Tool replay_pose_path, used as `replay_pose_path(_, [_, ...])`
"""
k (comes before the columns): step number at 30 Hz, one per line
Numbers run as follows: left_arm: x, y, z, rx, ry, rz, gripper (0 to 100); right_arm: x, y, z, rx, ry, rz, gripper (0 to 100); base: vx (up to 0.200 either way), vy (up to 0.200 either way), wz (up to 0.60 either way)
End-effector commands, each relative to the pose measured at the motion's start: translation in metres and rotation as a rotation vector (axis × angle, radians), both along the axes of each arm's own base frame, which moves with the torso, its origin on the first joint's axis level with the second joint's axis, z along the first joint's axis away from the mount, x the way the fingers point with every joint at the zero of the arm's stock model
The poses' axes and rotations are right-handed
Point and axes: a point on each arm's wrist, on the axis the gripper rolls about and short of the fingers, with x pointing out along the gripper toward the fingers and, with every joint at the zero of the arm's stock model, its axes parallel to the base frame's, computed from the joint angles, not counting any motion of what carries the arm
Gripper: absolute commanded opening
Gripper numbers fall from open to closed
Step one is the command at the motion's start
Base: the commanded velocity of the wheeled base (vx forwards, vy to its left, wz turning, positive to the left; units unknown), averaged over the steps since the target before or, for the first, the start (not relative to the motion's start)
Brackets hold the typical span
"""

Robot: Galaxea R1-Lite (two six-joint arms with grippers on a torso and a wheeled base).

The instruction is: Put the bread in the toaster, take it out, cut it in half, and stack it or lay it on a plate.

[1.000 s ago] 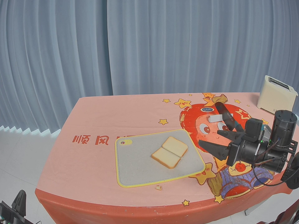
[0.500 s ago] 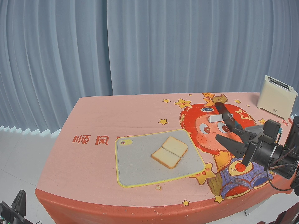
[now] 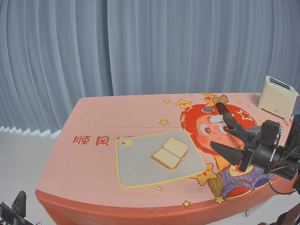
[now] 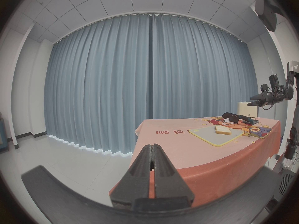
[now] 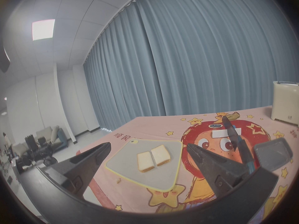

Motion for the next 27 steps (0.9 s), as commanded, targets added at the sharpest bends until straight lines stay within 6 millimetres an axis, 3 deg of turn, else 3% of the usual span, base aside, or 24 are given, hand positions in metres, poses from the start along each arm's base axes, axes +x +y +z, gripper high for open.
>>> replay_pose_path(1, [0.001,0.000,-0.005,0.000,0.019,0.000,0,0.009,0.009,0.002,-0.039,0.002,0.016,100,0.000,0.000,0.00])
replay_pose_path(12, [0.001,0.000,-0.005,0.000,0.019,0.000,0,0.030,0.032,0.007,-0.115,0.091,0.041,100,0.000,0.000,0.00])
replay_pose_path(21, [0.001,0.000,-0.005,0.000,0.019,0.000,0,0.041,0.060,-0.006,-0.210,0.155,0.017,100,0.000,0.000,0.00])
replay_pose_path(27, [0.001,0.000,-0.005,0.000,0.019,0.000,0,0.067,0.073,-0.014,-0.233,0.163,-0.052,100,0.000,0.000,0.00])
